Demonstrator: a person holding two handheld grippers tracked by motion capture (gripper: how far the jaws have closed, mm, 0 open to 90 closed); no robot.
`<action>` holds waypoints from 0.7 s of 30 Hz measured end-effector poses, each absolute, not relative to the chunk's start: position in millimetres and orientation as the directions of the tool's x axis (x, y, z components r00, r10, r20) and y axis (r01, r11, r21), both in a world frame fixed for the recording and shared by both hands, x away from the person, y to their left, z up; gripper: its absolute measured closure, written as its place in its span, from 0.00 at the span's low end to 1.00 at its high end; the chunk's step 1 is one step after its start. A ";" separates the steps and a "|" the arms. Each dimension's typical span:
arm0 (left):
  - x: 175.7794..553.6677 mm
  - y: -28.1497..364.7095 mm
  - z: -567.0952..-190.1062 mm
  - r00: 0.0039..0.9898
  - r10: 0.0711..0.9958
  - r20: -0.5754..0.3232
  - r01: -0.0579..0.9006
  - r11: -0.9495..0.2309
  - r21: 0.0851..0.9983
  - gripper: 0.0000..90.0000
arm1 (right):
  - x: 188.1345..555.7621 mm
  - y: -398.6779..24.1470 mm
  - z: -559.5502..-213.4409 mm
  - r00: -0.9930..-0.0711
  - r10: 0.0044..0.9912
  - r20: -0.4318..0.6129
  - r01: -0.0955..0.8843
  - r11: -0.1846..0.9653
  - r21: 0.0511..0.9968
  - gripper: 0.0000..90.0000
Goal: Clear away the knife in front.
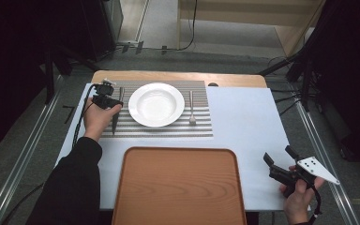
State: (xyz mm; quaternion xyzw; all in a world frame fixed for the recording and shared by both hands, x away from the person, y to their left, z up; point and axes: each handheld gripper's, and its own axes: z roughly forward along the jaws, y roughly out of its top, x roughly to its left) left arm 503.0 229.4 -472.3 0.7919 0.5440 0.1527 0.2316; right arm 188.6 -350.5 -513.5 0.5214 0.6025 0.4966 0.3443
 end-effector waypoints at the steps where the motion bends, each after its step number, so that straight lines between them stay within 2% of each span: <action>1: 503.2 229.0 -473.1 0.365 0.931 -0.008 0.792 -0.305 0.529 0.73 | 188.6 -350.5 -513.5 -0.220 0.970 0.103 0.286 -0.037 0.958 0.10; 9: 504.8 225.8 -478.0 0.356 0.934 0.031 0.791 -0.319 0.522 0.78 | 189.0 -349.8 -513.6 -0.217 0.971 0.102 0.288 -0.036 0.957 0.10; 14: 507.8 221.0 -477.0 0.363 0.930 0.057 0.794 -0.341 0.504 0.79 | 189.1 -349.5 -513.6 -0.214 0.972 0.098 0.289 -0.033 0.957 0.10; 16: 508.6 218.6 -476.4 0.362 0.930 0.063 0.800 -0.344 0.492 0.83 | 189.3 -349.6 -513.7 -0.214 0.972 0.099 0.289 -0.034 0.957 0.10; 21: 511.7 220.5 -474.7 0.309 0.951 0.008 0.837 -0.275 0.473 0.87 | 189.5 -349.2 -513.7 -0.210 0.973 0.098 0.291 -0.033 0.956 0.10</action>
